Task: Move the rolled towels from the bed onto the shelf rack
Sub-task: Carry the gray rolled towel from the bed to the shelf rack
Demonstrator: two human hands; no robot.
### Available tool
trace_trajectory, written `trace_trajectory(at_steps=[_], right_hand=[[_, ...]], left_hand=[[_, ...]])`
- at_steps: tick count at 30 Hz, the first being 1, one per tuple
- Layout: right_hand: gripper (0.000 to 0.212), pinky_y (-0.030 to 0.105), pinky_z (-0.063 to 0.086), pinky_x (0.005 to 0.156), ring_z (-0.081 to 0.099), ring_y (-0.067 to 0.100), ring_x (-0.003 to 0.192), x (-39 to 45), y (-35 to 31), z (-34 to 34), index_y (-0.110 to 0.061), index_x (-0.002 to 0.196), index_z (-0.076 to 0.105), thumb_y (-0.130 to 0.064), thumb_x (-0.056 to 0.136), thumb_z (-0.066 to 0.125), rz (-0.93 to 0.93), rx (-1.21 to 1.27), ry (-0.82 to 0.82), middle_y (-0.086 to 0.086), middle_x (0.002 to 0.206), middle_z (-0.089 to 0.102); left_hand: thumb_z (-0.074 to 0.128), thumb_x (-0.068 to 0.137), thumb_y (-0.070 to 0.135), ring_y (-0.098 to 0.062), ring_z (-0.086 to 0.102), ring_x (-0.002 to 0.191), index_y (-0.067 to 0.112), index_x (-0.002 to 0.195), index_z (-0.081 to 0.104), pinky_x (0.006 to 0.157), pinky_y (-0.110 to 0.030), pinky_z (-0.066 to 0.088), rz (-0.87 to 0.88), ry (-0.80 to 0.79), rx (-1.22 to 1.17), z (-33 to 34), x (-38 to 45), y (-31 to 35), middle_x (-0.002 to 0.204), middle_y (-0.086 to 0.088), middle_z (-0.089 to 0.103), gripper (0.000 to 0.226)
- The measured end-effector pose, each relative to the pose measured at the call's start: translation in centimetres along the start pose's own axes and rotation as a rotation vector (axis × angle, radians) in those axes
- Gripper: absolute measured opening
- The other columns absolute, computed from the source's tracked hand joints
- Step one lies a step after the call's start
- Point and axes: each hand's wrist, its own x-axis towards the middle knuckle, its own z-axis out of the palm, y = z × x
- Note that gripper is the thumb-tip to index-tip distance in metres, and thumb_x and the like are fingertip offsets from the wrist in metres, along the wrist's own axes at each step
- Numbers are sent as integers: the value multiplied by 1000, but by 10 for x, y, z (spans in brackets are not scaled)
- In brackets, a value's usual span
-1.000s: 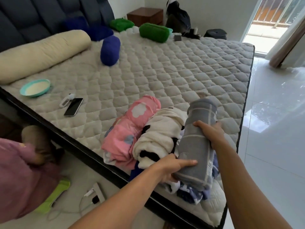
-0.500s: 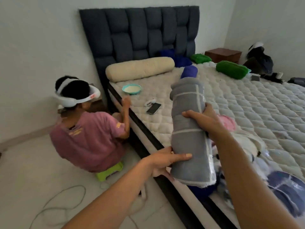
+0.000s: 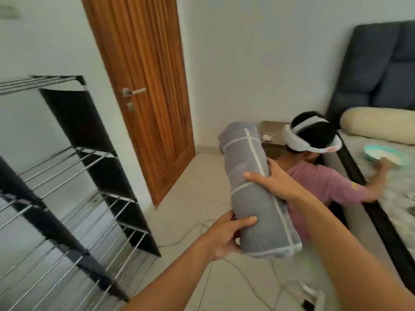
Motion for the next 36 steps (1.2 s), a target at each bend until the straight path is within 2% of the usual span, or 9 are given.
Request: trace_trajectory(at_steps=[4,9,12,15,17,19,24,32,36], right_hand=[[87,39,50,89,59,20,108,51,-42,101,-23,138,39,-55,67,77,-104,-53,-231,0,129,56],[94,40,50,90,56,21,107,109,-88,218,-25,142,33,-57,65,76,-186,-33,-454,-1,128,52],[86,34,49,83,56,18,103,141,-107,271,-26,139,35,-51,68,77,-266,-20,-551,-3,122,53],[82,40,53,89,58,19,104,174,-124,309,-29,137,34,-53,70,75,-319,-38,-652,-2,121,53],[84,42,52,93,57,19,107,196,-138,329,-30,139,31,-55,72,73,-358,-44,-696,-2,126,52],[83,37,51,89,54,17,107,215,-154,348,-28,142,29,-53,75,71,-389,-56,-719,-1,130,50],[76,32,46,82,52,16,101,260,-200,395,-22,140,34,-50,78,69,-508,-129,-686,4,130,53],[80,39,49,87,56,27,110,322,-267,472,-17,140,33,-46,76,70,-497,-163,-647,11,132,51],[87,48,49,96,55,31,116,339,-282,504,-17,141,33,-49,70,72,-487,-211,-631,11,135,50]], left_hand=[[73,80,30,-26,56,118,26,122,52,94,-62,47,11,176,-20,-91,-40,19,126,-1,60,47],[76,76,35,-29,51,124,18,133,47,94,-61,49,-44,407,13,-193,-83,56,136,-5,51,67],[75,77,35,-29,54,121,16,133,47,94,-63,47,-27,531,-67,-235,-92,72,131,-6,55,65],[74,74,39,-28,57,114,21,122,49,93,-61,49,3,648,-114,-260,-86,87,122,-3,58,56],[80,66,43,-28,57,116,21,127,46,85,-57,54,62,751,-121,-277,-79,97,125,-4,57,73],[82,66,43,-28,58,115,22,135,42,77,-52,58,108,829,-154,-296,-73,112,130,-6,56,83],[80,69,39,-31,59,113,20,137,43,70,-49,59,188,883,-223,-341,-64,156,132,-9,55,80],[70,82,41,-32,60,109,28,130,47,86,-59,53,287,939,-289,-433,-58,218,129,-7,55,55],[68,83,38,-32,59,109,30,134,44,71,-51,56,274,923,-315,-465,-53,233,127,-8,56,56]])
